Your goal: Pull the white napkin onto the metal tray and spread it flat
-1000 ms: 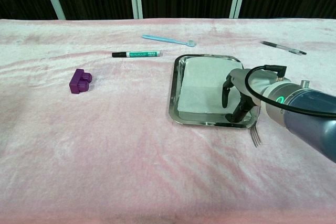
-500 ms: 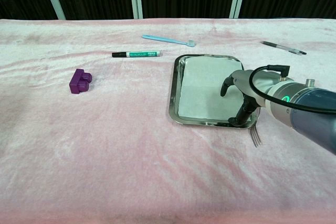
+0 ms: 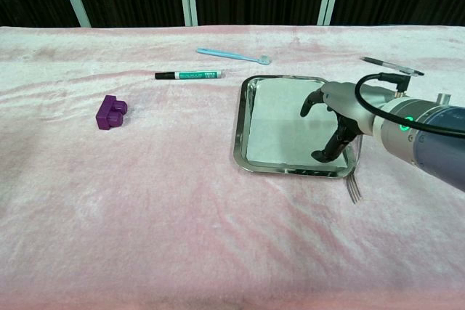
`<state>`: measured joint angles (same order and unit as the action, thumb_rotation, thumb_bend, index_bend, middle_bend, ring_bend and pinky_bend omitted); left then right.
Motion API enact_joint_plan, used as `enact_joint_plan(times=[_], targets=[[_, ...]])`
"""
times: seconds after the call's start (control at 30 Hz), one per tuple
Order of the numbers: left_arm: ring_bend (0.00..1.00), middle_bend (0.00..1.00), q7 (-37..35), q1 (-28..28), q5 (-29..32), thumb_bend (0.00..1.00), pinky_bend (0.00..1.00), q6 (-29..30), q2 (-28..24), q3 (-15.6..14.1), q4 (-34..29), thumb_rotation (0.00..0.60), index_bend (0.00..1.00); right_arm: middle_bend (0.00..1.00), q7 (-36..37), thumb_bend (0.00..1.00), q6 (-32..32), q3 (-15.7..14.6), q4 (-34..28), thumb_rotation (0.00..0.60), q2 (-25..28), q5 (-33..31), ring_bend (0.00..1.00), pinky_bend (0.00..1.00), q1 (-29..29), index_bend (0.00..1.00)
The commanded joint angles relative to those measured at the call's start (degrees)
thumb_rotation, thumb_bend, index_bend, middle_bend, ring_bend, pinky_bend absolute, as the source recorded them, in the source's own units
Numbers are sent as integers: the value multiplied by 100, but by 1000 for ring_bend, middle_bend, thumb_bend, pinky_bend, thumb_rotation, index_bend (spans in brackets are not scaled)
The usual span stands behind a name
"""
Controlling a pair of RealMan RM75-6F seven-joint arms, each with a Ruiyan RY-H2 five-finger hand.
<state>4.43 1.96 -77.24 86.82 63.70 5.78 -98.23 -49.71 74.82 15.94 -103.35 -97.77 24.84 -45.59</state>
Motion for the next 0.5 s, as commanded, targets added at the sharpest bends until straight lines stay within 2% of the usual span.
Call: enact_joint_plan(times=[0.03,0.27,0.5], targets=[[0,46,2,2,3,396,0,-5,1,0,-4,600,151,65,327,262,-238,-14,236,600,-33,309,133,165,16,236],[0,46,4,3,7,396,0,-6,3,2,-9,600,151,75,760,284,-813,109,897,600,-151,486,133,165,-115,236],[0,46,6,14,18,396,0,-30,7,3,-2,600,151,75,946,287,-1232,225,1409,600,-264,294,133,164,-255,236]])
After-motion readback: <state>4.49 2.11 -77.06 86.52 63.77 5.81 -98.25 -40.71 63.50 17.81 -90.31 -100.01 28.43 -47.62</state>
